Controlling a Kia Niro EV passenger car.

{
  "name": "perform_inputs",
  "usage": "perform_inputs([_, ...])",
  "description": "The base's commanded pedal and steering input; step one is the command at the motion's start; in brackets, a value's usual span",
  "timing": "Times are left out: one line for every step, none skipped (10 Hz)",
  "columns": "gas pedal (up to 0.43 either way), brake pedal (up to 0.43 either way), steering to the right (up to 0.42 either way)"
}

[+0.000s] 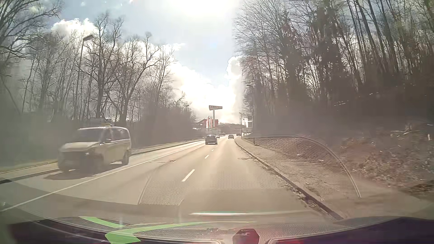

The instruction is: Follow the waypoints while adhering to traffic rules and regulations

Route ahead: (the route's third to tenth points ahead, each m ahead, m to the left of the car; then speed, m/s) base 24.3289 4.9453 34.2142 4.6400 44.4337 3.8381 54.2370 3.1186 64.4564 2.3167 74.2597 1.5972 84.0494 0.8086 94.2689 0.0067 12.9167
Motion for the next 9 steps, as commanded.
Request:
perform_inputs([0.248,0.0,0.002])
perform_inputs([0.248,0.0,0.002])
perform_inputs([0.248,0.0,0.002])
perform_inputs([0.248,0.0,0.001])
perform_inputs([0.248,0.0,0.001])
perform_inputs([0.248,0.0,0.001])
perform_inputs([0.248,0.0,0.001])
perform_inputs([0.248,0.0,0.0])
perform_inputs([0.248,0.0,0.0])
